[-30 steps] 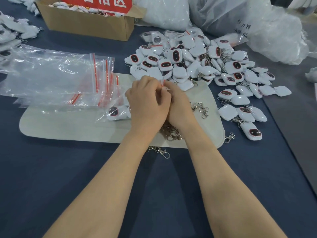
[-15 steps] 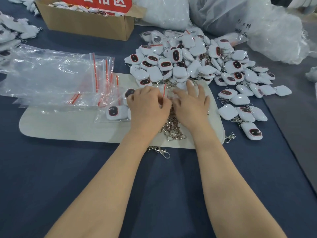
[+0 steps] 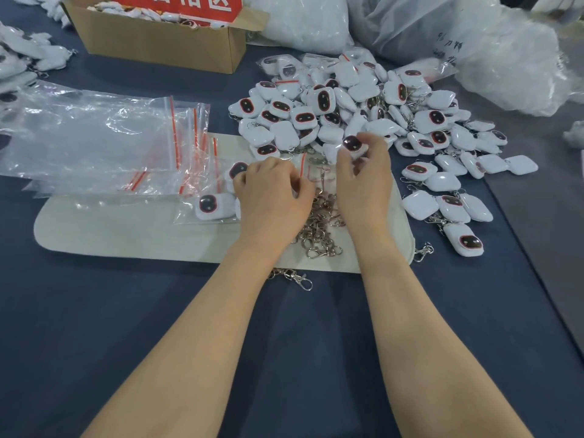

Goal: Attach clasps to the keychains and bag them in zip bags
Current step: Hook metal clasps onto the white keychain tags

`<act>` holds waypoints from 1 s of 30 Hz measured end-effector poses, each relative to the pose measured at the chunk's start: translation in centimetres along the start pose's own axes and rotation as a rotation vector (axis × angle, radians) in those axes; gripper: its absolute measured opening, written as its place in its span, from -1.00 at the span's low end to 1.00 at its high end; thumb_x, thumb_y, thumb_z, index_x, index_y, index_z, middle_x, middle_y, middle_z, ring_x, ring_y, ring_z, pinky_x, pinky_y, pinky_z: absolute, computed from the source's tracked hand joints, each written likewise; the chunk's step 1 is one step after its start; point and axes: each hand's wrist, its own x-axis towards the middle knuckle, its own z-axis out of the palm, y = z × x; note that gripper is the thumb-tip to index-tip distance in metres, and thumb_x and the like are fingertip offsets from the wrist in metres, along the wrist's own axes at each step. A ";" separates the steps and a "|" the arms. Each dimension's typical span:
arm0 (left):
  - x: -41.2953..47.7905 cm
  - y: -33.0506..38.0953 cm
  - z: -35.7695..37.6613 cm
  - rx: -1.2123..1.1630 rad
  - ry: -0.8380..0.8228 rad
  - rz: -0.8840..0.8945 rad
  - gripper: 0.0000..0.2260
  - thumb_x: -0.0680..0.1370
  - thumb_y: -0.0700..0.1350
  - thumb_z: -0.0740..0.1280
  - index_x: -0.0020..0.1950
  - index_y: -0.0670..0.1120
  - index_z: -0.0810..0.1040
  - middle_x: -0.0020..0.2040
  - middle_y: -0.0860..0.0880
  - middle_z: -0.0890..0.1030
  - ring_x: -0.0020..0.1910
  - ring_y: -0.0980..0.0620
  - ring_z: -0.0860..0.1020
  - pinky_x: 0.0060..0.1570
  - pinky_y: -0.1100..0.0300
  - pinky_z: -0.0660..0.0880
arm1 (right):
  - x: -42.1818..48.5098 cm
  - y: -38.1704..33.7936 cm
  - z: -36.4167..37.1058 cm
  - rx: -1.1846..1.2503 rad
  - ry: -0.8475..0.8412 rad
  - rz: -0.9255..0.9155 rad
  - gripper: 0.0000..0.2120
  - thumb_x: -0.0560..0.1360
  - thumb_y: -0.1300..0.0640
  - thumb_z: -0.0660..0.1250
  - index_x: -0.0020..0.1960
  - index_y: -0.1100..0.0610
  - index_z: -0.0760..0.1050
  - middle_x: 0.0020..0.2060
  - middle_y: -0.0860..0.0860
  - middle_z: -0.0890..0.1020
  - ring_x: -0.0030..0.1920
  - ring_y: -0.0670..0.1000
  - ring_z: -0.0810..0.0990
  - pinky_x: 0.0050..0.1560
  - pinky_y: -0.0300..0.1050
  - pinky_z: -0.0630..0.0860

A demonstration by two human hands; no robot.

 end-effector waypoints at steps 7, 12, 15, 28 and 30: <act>0.0 0.0 -0.1 -0.006 -0.004 0.000 -0.81 0.51 -0.02 0.23 -0.26 -0.05 0.47 -0.16 0.06 0.47 -0.01 -0.03 0.43 0.06 0.11 0.16 | 0.6 -0.7 -0.2 0.657 -0.075 0.425 -0.73 0.55 0.31 0.29 0.22 0.15 0.37 0.00 0.11 0.54 -0.06 0.00 0.58 -0.12 -0.22 0.57; -0.1 0.0 -0.1 -0.013 0.000 -0.001 -0.82 0.51 -0.02 0.24 -0.26 -0.05 0.47 -0.16 0.06 0.47 0.00 -0.03 0.43 0.05 0.13 0.15 | 0.8 -0.9 -0.5 0.790 -0.186 0.484 -0.88 0.57 0.33 0.25 -0.09 0.17 0.51 -0.20 0.04 0.56 -0.21 -0.05 0.54 -0.27 -0.26 0.48; 0.0 0.1 -0.1 -0.016 0.002 -0.006 -0.82 0.51 -0.01 0.23 -0.26 -0.05 0.46 -0.16 0.06 0.46 0.01 -0.03 0.42 0.04 0.15 0.13 | 0.7 -0.8 -0.5 0.794 -0.236 0.470 -0.89 0.57 0.31 0.27 0.09 0.28 0.50 -0.14 0.08 0.59 -0.19 -0.05 0.58 -0.20 -0.23 0.51; 0.0 0.0 0.0 -0.005 -0.001 -0.002 -0.81 0.51 -0.01 0.23 -0.25 -0.06 0.48 -0.16 0.06 0.46 0.00 -0.01 0.40 0.04 0.14 0.12 | 0.3 -1.2 -0.1 0.788 -0.314 0.401 -0.80 0.66 0.28 0.09 0.06 0.26 0.49 -0.16 0.10 0.62 -0.11 0.04 0.59 -0.13 -0.17 0.54; 0.0 0.0 0.0 -0.008 -0.005 -0.002 -0.81 0.51 -0.01 0.24 -0.25 -0.06 0.48 -0.16 0.06 0.46 -0.01 -0.01 0.40 0.05 0.13 0.14 | 0.3 -1.2 -0.1 0.788 -0.319 0.410 -0.80 0.66 0.29 0.09 0.05 0.26 0.50 -0.19 0.10 0.63 -0.14 0.04 0.61 -0.13 -0.16 0.53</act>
